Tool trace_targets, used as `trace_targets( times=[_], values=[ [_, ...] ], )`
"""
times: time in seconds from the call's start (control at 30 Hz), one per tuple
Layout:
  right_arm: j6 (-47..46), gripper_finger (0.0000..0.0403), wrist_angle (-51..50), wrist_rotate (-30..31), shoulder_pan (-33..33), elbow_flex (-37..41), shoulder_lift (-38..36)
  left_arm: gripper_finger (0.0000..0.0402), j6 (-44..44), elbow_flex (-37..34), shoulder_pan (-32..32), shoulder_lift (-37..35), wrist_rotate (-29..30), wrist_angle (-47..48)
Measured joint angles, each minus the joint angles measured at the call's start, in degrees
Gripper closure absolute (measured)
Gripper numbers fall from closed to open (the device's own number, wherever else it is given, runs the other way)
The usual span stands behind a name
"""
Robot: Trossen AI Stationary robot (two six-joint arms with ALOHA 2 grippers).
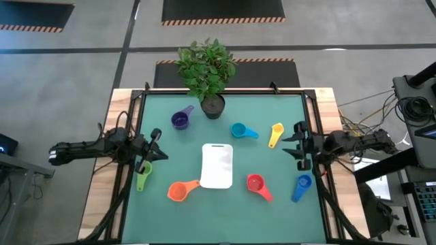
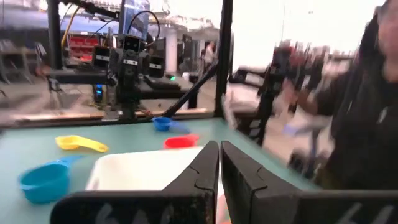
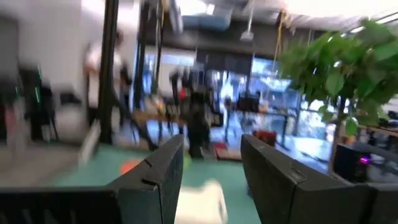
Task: Nest measuring cups in basket
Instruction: Stack the orange measuring cup on top of the violet measuring cup
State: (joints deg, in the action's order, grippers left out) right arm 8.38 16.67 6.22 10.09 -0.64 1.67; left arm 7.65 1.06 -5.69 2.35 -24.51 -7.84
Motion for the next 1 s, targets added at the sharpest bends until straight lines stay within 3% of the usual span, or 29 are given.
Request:
trace_targets(
  times=[0.13,0.47,0.7,0.8,1.0],
  values=[
    [-7.8,0.0252,4.8,0.0,0.0,0.0,0.0,0.0402,10.6,0.0,0.0,0.0,0.0,-5.1],
    [-10.3,0.0252,6.7,2.1,0.0,0.0,0.0,0.0402,8.9,0.0,0.0,0.0,0.1,-19.0],
    [-7.8,0.0252,6.8,12.6,0.0,0.0,0.0,0.0402,8.9,0.0,0.0,0.0,0.3,-23.3],
    [-8.3,0.0255,6.8,16.5,0.0,0.0,0.0,0.0402,8.7,0.0,0.0,0.0,4.4,-24.2],
    [-6.2,0.0276,7.4,17.5,0.0,0.0,0.9,0.0402,6.9,0.0,0.0,0.2,11.1,-24.6]
  ],
)
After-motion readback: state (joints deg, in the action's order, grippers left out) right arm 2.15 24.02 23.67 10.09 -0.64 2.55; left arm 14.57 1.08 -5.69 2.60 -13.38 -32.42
